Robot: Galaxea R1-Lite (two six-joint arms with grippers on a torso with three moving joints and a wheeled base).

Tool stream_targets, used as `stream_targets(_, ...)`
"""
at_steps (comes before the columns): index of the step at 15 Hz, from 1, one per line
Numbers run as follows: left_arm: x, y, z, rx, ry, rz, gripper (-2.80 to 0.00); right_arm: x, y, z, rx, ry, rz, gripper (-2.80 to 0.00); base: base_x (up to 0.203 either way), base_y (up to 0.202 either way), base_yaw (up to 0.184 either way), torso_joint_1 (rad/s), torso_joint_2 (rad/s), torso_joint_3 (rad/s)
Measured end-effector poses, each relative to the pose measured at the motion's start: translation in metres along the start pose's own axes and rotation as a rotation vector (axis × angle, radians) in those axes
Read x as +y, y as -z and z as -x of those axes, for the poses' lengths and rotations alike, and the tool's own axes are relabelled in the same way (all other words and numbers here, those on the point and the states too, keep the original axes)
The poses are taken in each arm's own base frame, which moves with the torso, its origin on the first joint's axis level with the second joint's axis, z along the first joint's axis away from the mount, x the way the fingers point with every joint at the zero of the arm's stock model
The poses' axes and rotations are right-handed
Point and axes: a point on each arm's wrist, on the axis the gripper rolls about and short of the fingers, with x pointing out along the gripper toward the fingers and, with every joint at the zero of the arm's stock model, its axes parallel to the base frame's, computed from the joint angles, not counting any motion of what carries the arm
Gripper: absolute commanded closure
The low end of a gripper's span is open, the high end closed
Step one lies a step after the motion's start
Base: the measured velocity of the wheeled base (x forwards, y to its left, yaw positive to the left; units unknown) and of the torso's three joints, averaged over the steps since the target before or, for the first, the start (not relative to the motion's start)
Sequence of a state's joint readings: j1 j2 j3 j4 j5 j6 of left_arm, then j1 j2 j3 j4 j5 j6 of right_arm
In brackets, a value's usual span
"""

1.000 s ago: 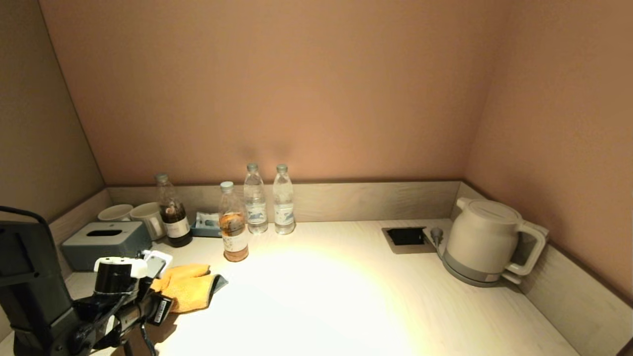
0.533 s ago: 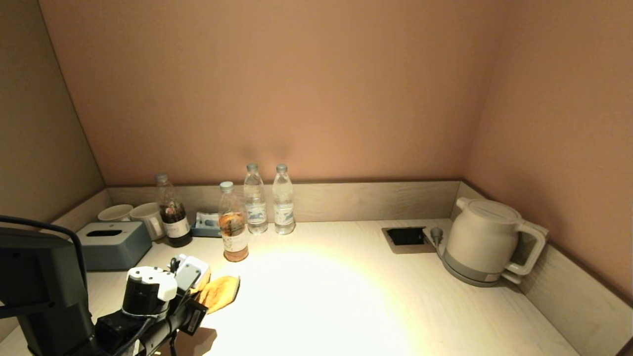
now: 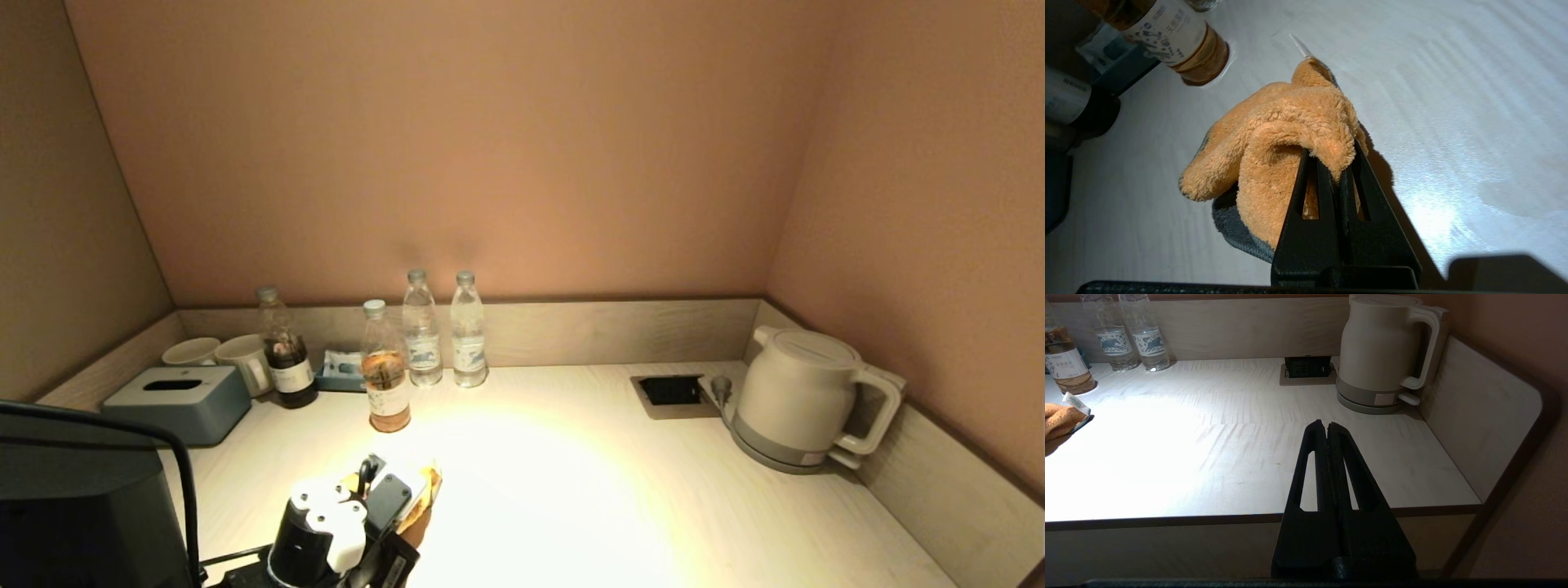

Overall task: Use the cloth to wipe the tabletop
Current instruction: Sweep the stains on the table

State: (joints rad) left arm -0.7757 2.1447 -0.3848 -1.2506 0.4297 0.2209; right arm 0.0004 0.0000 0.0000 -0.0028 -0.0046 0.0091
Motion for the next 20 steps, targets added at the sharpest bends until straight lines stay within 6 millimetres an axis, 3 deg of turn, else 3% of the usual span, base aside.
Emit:
stream_targets(6, -0.071, -0.022, 0.048, -0.142, 0.133, -0.09, 0.0, 0.0, 0.0, 0.0, 0.0, 0.001, 0.0, 0.0, 0.0, 0.0, 0.0, 0.0, 0.0, 0.0)
stream_targets(9, -0.083, -0.025, 0.065, -0.163, 0.099, -0.091, 0.0, 0.0, 0.0, 0.0, 0.0, 0.001, 0.0, 0.0, 0.0, 0.0, 0.0, 0.0, 0.0, 0.0)
stream_targets(14, -0.076, -0.011, 0.07, -0.106, 0.012, -0.047, 0.0, 0.0, 0.0, 0.0, 0.0, 0.0, 0.0, 0.0, 0.0, 0.0, 0.0, 0.0, 0.0, 0.0)
stream_targets(20, -0.017, 0.037, 0.061, 0.1, -0.217, 0.114, 0.0, 0.0, 0.0, 0.0, 0.0, 0.0, 0.0, 0.0, 0.0, 0.0, 0.0, 0.0, 0.0, 0.0)
